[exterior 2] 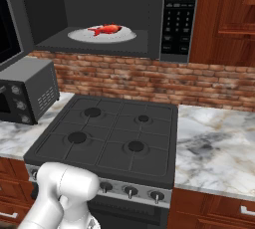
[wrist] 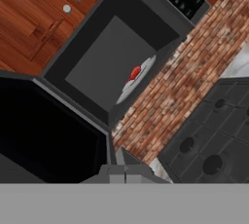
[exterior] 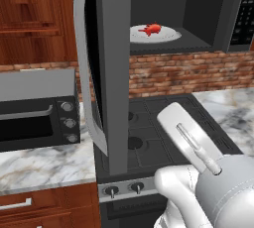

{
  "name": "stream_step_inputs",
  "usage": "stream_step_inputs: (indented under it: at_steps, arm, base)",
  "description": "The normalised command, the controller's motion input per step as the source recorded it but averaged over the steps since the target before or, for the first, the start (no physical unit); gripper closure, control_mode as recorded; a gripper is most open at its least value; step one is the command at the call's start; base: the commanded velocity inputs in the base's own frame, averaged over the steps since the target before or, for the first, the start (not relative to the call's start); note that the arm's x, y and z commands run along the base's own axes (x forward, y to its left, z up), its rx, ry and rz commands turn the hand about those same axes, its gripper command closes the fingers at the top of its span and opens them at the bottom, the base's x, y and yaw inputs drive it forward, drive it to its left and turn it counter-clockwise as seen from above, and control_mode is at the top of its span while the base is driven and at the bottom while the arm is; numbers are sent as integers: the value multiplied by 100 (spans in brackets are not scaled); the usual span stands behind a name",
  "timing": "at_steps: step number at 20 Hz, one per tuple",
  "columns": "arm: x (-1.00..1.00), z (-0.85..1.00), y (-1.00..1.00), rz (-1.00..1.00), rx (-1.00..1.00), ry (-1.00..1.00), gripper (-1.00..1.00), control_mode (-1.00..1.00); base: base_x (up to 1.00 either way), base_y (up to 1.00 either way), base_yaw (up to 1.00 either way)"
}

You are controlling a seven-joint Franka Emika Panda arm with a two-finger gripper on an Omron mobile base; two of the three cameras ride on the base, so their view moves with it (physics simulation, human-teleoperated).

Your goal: Transport the fish from the fridge to the microwave and turn on the microwave.

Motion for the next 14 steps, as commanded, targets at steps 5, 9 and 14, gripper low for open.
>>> stream_step_inputs:
  at_steps: [5,9,14]
  arm:
    - [-6,0,20,-4,0,-1,100,-100]
    - [-1,0,19,-4,0,0,100,-100]
    - [0,0,18,-5,0,0,100,-100]
  base:
    - [0,0,0]
    - [0,0,0]
    - [0,0,0]
